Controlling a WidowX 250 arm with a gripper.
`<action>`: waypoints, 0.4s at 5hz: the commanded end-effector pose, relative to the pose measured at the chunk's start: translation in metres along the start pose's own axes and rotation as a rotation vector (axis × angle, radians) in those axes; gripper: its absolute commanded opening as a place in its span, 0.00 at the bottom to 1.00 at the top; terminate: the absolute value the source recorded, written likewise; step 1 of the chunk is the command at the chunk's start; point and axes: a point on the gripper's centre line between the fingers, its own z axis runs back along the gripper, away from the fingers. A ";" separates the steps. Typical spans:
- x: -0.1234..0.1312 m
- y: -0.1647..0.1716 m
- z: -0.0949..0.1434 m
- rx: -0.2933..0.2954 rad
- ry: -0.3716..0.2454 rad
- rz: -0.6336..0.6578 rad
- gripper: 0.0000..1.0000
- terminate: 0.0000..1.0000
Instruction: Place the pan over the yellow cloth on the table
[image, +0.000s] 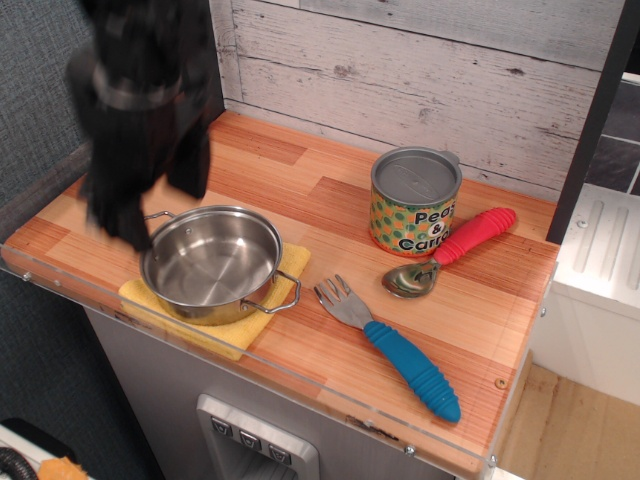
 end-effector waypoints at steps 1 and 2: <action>0.000 -0.056 0.010 -0.024 -0.033 -0.512 1.00 0.00; -0.012 -0.075 0.015 -0.042 -0.045 -0.768 1.00 0.00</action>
